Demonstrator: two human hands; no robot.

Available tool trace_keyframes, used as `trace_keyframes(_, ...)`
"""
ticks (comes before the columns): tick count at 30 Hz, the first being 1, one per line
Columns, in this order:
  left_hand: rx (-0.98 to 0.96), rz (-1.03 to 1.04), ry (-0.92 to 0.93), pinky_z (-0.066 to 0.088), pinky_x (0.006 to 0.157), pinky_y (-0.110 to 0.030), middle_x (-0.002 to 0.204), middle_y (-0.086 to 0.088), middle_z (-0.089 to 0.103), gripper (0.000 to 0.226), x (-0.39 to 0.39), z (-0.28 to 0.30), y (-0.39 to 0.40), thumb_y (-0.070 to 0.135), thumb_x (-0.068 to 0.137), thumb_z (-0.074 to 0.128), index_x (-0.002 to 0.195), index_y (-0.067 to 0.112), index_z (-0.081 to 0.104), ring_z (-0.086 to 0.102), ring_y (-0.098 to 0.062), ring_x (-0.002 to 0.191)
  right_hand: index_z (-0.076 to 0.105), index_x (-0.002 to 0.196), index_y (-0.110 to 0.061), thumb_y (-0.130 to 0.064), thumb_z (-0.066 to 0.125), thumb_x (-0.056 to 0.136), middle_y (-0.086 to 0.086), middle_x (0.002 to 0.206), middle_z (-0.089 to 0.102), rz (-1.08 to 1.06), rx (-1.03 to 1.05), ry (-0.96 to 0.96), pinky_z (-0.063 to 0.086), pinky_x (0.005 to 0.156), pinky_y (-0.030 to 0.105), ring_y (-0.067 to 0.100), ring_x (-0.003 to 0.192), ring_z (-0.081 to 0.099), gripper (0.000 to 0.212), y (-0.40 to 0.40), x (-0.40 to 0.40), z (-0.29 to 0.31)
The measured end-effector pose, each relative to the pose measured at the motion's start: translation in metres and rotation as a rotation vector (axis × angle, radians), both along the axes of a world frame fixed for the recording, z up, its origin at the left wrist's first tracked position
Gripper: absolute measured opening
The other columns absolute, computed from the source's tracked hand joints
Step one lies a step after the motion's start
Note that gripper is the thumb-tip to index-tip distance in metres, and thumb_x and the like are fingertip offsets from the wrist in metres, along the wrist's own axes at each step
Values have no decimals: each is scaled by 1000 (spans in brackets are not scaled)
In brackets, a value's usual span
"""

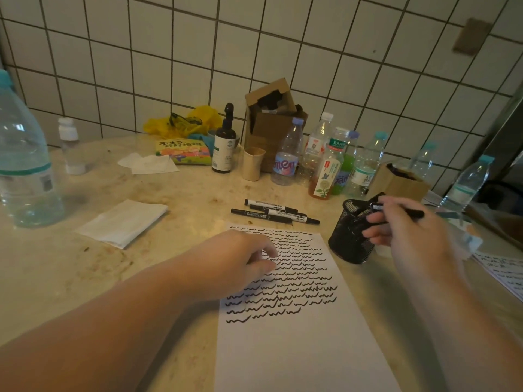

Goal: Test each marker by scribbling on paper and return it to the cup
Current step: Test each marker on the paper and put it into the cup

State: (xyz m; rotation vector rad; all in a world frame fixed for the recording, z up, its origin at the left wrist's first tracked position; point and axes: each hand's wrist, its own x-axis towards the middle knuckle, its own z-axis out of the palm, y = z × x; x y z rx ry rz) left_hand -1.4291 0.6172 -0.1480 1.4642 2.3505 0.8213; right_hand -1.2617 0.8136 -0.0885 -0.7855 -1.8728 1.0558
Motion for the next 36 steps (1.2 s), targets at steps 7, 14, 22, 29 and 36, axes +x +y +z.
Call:
trace_keyframes(7,-6,17,11,60,77,-33,91,13,71,21,0,-1,1,47,97,57,117,41,64,68,-7,80,62,117,-25,-27,64,97,4,78,72,-112,109,-282,61,65,40,18,62,69,21,27,-20,16)
trace_keyframes(14,-25,-6,56,60,78,-31,94,13,70,23,1,1,2,45,99,55,119,40,64,67,-5,82,62,123,-27,-38,58,100,-9,75,59,-168,515,-183,36,50,20,4,62,53,26,-16,-24,23)
trace_keyframes(22,-58,-11,135,58,86,-33,104,15,71,21,-1,2,5,39,99,54,116,38,67,64,-3,92,61,136,-24,-23,55,101,-2,140,56,328,632,-876,39,108,36,19,128,47,35,-7,-122,-36)
trace_keyframes(29,-55,-27,168,56,87,-33,105,13,71,22,-2,4,3,38,100,52,116,36,67,63,-5,93,54,141,-26,-32,57,100,1,137,50,243,626,-933,40,105,40,23,129,41,41,-3,-149,-56)
trace_keyframes(36,-59,-24,156,55,89,-31,108,14,70,22,-1,6,3,37,100,52,117,37,66,62,-5,95,71,116,-19,-38,66,93,3,114,63,105,553,-989,54,92,41,23,108,58,30,-9,-142,-48)
